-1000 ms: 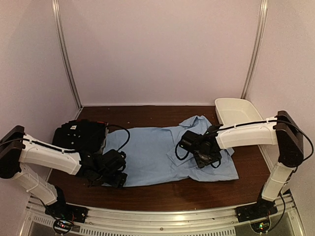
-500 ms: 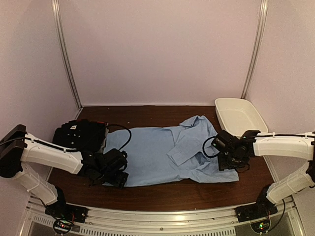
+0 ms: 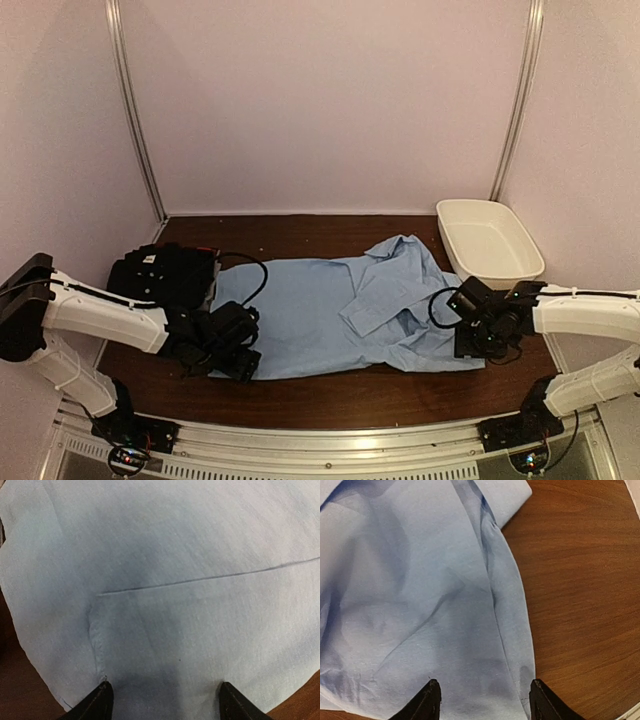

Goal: Fold and stack the long sleeve shirts
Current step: Smooth out the 1/3-folded shirt at the center of the board.

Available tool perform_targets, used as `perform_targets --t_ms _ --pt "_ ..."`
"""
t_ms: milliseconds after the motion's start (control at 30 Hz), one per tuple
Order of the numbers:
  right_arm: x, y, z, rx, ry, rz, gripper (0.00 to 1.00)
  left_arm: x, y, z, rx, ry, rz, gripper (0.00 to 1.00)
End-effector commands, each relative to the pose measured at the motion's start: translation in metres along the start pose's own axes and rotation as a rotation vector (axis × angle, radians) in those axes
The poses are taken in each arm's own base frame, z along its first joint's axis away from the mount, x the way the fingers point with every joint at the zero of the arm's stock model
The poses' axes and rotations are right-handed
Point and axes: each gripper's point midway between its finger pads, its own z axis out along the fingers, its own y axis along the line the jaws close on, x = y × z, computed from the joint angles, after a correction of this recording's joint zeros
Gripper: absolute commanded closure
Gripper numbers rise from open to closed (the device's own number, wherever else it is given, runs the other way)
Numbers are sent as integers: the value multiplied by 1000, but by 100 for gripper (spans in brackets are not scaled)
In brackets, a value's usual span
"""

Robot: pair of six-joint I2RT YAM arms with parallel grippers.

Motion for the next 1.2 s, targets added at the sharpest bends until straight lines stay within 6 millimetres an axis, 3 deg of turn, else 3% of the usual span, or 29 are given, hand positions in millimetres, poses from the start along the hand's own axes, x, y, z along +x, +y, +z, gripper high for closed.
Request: perform_targets --t_ms 0,633,800,1167 --pt "7 -12 3 4 7 98 40 0 -4 1 25 11 20 26" --pt "22 -14 24 51 125 103 56 -18 -30 6 102 17 91 26" --pt "25 -10 22 13 135 104 69 -14 -31 13 98 38 103 26" --pt "16 -13 14 35 108 90 100 1 -13 18 78 80 45 26"
